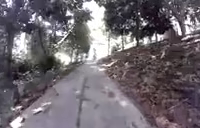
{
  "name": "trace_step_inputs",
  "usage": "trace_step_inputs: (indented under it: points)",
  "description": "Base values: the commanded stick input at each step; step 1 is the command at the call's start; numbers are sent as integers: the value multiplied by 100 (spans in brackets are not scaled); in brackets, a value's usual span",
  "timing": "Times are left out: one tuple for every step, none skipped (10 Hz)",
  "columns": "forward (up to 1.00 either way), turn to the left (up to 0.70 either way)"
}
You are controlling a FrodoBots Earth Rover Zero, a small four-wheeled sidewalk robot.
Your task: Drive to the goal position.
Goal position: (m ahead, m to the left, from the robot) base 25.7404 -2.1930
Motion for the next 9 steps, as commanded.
trace_step_inputs:
  points:
    - [100,0]
    - [100,0]
    - [100,0]
    - [100,0]
    - [100,0]
    - [100,0]
    - [100,0]
    - [100,0]
    - [100,0]
